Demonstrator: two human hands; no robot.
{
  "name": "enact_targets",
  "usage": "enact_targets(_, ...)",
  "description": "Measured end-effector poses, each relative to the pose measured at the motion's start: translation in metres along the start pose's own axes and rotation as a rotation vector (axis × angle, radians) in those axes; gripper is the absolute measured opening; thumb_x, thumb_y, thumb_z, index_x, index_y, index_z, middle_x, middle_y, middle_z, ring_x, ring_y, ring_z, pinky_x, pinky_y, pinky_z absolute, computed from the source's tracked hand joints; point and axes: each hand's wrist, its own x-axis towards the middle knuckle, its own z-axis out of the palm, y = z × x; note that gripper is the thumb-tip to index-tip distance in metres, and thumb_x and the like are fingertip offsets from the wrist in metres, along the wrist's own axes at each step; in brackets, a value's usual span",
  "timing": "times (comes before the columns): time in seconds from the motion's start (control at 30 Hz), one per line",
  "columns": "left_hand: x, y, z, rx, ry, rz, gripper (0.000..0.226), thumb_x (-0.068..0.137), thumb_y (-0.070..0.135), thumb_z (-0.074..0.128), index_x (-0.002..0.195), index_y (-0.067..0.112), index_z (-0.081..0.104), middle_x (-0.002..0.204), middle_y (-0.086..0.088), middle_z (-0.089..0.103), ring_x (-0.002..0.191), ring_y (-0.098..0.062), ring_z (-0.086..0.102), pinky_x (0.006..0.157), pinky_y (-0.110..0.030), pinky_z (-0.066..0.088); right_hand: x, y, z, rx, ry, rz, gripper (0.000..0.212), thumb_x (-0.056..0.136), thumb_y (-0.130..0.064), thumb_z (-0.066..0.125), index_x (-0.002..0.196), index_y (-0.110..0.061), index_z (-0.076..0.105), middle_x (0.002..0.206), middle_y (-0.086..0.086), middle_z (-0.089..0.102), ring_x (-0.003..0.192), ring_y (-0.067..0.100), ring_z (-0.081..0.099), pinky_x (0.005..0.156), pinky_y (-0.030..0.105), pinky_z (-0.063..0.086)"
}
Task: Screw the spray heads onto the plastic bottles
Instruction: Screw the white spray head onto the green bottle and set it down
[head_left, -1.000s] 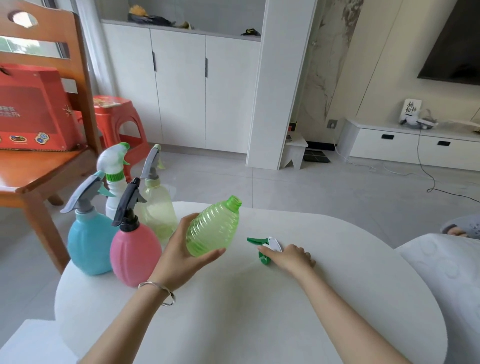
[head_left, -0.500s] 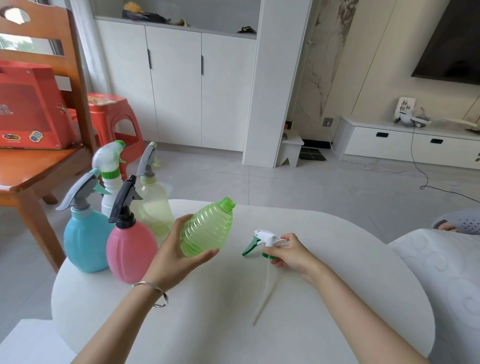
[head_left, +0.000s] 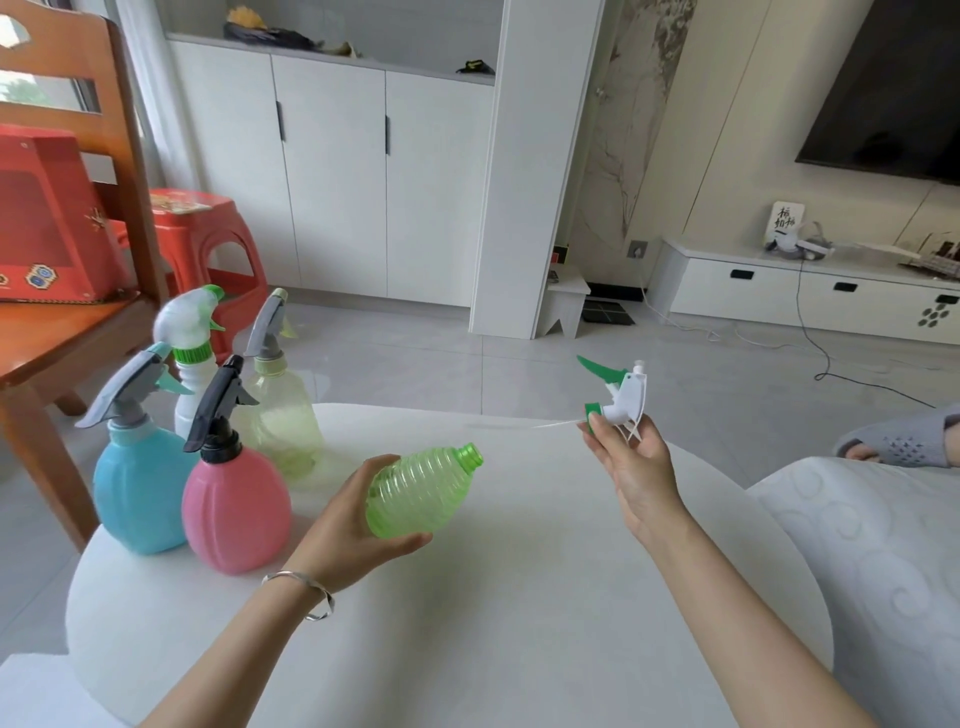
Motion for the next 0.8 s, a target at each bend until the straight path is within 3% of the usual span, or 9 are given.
enact_targets(0.23,-0.003,0.0,0.0,-0.011,0.048,-0.039,0.082,0.062,0.037,0.085,0.13,0.028,0.039,0.121,0.009,0.053,0.111,-0.009,0.052,0.088,-0.019,0.038,-0.003,-0.003,0.004,-0.026,-0.047,-0.029,0.031,0.086,-0.008,0.065,0.116,-0.013,0.057,0.103,0.005,0.067,0.086,0.01,0.07,0.086,0.021,0.054)
enact_targets(0.4,-0.004,0.0,-0.003,-0.027,0.078,-0.088,0.08,0.064,0.038,0.084,0.129,0.028,0.039,0.117,0.01,0.053,0.108,-0.008,0.052,0.076,-0.003,0.037,-0.005,-0.003,0.005,-0.041,-0.039,-0.032,0.026,0.087,-0.009,0.065,0.111,-0.016,0.058,0.102,0.005,0.067,0.085,0.011,0.069,0.091,0.026,0.053)
enact_targets(0.5,-0.004,0.0,-0.004,-0.03,0.075,-0.086,0.081,0.063,0.037,0.084,0.13,0.027,0.04,0.119,0.009,0.053,0.109,-0.008,0.051,0.079,-0.008,0.037,-0.007,-0.004,0.006,-0.059,-0.07,-0.013,0.028,0.087,-0.01,0.065,0.111,-0.021,0.059,0.1,0.002,0.067,0.087,0.013,0.069,0.087,0.023,0.054)
enact_targets(0.6,-0.004,0.004,-0.003,-0.052,-0.003,-0.053,0.082,0.062,0.033,0.086,0.131,0.031,0.042,0.126,0.006,0.046,0.117,-0.008,0.047,0.093,-0.016,0.035,-0.016,-0.001,0.014,-0.1,-0.119,0.025,0.024,0.085,-0.011,0.066,0.107,-0.021,0.06,0.101,0.004,0.068,0.083,0.011,0.07,0.08,0.02,0.055)
enact_targets(0.67,-0.005,0.008,0.0,-0.099,-0.052,-0.028,0.082,0.06,0.031,0.087,0.129,0.037,0.043,0.128,0.005,0.043,0.121,-0.006,0.045,0.098,-0.016,0.033,-0.024,0.007,0.022,-0.162,-0.195,0.062,0.023,0.083,-0.012,0.068,0.103,-0.02,0.063,0.1,0.004,0.07,0.084,0.009,0.07,0.083,0.022,0.056)
enact_targets(0.8,-0.004,0.016,0.001,-0.268,-0.107,-0.071,0.085,0.051,0.045,0.087,0.126,0.042,0.048,0.128,0.012,0.054,0.116,-0.001,0.054,0.095,-0.015,0.042,-0.033,0.009,0.034,-0.2,-0.336,0.127,0.021,0.079,-0.019,0.071,0.099,-0.016,0.069,0.106,0.008,0.072,0.092,0.011,0.07,0.083,0.022,0.055)
